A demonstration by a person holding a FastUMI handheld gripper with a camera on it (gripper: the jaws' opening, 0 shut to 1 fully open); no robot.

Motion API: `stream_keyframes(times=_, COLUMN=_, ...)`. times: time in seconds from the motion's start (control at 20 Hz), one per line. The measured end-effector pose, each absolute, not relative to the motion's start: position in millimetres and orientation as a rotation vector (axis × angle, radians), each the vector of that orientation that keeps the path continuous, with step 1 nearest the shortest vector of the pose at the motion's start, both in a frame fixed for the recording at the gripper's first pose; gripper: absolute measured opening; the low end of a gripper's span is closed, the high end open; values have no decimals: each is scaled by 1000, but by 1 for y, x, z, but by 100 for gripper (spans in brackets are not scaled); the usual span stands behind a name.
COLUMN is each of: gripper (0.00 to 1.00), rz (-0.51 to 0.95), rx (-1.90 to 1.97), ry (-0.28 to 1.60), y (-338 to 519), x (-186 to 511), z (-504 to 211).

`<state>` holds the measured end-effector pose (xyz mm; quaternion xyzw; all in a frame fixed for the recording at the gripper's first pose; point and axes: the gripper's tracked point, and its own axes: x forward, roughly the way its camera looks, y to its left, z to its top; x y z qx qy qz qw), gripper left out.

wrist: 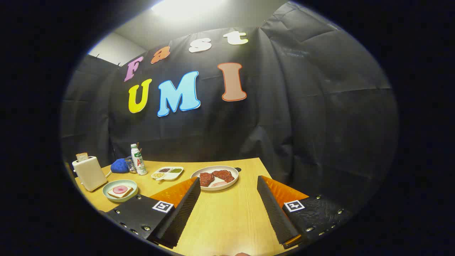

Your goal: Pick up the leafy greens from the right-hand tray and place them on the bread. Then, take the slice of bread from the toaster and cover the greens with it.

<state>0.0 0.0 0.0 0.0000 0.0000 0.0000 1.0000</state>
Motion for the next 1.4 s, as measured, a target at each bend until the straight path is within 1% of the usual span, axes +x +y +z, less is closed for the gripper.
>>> stream_keyframes(times=0.2, gripper=97, rz=-4, rx=-50, ry=0, y=33, x=-24, z=-3)
stream_keyframes(times=0.35, gripper=97, rz=47, rx=-44, ry=28, y=66, x=-39, z=-16)
stream_keyframes(times=0.75, gripper=98, rz=96, rx=-107, ry=71, y=117, x=-51, z=-48)
stream_keyframes(times=1.0, gripper=97, rz=156, rx=-146, ry=173, y=146, x=-53, z=-87)
stream_keyframes(times=1.25, gripper=98, rz=179, rx=-162, ry=295, y=159, x=-46, z=-123)
stream_keyframes(times=1.3, gripper=98, rz=182, rx=-156, ry=317, y=159, x=-44, z=-131)
stream_keyframes(times=1.35, gripper=91, rz=188, rx=-154, ry=340, y=161, x=-42, z=-137)
stream_keyframes(times=1.4, gripper=90, rz=187, rx=-161, ry=365, y=162, x=-41, z=-144)
